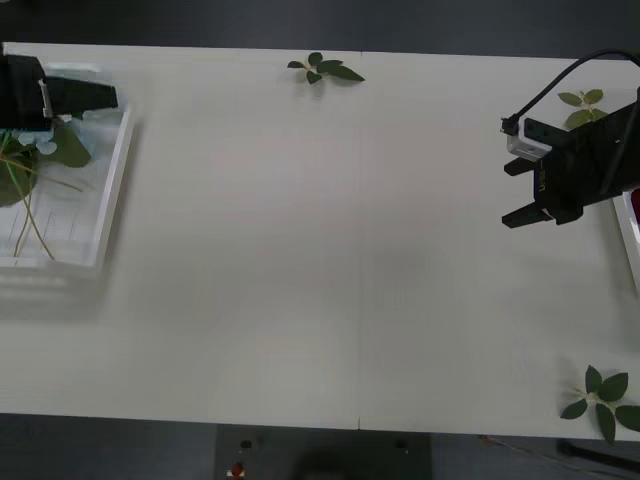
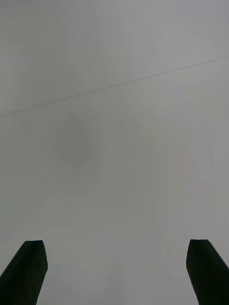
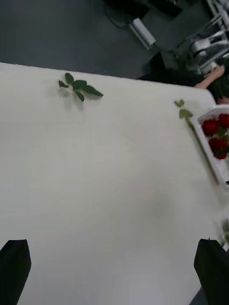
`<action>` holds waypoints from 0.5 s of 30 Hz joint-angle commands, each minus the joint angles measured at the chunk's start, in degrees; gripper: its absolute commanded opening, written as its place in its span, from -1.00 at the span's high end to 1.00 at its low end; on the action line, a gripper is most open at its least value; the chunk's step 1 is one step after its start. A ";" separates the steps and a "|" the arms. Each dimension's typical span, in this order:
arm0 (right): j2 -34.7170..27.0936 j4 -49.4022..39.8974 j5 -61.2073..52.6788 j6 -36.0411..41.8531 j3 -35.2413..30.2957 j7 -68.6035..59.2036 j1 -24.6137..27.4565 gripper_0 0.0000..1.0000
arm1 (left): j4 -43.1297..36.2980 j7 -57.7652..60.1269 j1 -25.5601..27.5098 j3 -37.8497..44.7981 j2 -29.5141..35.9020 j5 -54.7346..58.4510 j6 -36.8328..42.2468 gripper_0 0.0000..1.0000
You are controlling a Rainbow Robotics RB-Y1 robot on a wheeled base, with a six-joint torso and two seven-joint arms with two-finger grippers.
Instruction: Put the red flowers into the right box and the blue flowers into the left box
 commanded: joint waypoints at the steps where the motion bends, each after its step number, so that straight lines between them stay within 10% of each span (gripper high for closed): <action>1: -1.31 -1.13 -0.01 -0.11 -0.39 -0.05 0.08 -0.72 | -4.46 -13.12 -1.61 -1.48 1.59 -8.90 4.86 -1.00; 15: -1.31 -1.13 -0.01 -0.11 -0.39 -0.05 0.08 -0.71 | -18.87 -39.13 -4.34 -13.43 -0.78 -34.48 10.84 -1.00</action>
